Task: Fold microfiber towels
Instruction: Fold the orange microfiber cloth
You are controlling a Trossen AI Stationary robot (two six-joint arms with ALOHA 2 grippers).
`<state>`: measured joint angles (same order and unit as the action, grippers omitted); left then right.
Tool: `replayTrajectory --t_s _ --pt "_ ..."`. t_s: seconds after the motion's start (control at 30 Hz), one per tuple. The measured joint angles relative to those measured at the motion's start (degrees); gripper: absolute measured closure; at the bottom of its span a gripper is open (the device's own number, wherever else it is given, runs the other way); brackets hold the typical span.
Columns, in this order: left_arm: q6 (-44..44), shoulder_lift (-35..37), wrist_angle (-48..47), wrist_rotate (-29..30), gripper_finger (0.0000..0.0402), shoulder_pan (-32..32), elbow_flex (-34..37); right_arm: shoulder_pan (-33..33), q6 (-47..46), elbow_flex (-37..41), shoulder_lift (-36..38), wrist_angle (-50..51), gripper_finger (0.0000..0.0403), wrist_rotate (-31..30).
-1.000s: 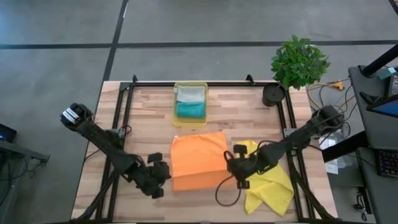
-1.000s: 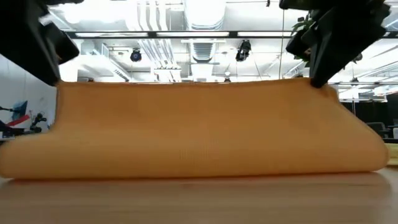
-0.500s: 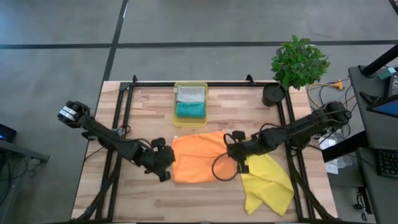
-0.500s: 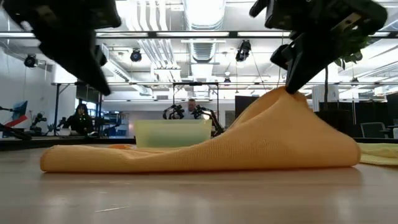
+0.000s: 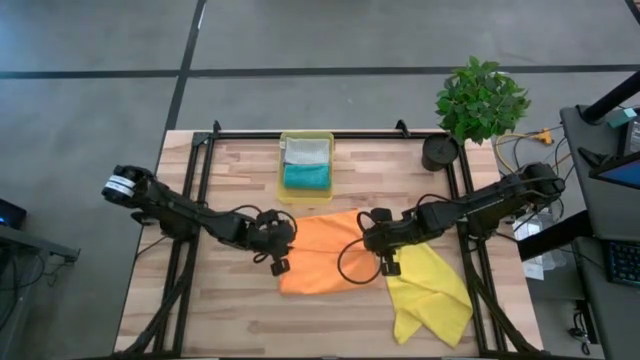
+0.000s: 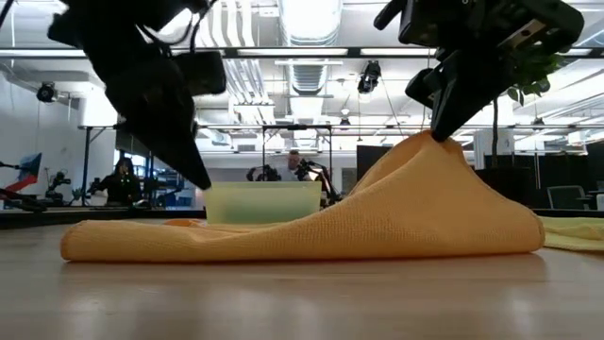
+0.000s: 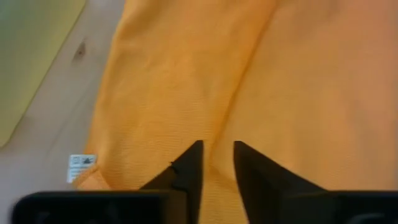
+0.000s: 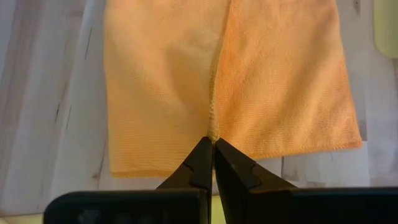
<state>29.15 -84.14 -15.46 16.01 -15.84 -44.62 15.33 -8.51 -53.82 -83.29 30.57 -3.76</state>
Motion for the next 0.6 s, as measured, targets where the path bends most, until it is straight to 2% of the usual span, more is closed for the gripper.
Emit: replayTrajectory --t_s 0.2,0.33,0.43,0.6 --pt "0.46 -4.49 -0.03 -4.48 0.0233 0.94 -0.20 0.00 0.00 0.02 0.00 -0.02 0.0394 -0.10" --pt "1.99 -8.08 0.19 -8.17 0.0208 0.92 -0.50 0.00 -0.27 0.04 -0.02 -0.04 0.0394 -0.16" --pt "6.05 -9.12 0.44 -7.66 0.0216 0.92 -0.59 0.00 -0.46 0.04 -0.02 -0.09 0.0394 -0.16" --pt "7.82 -8.71 0.57 -5.73 0.0275 0.86 -0.47 0.00 -1.65 0.04 -0.02 0.02 0.0394 -0.17"
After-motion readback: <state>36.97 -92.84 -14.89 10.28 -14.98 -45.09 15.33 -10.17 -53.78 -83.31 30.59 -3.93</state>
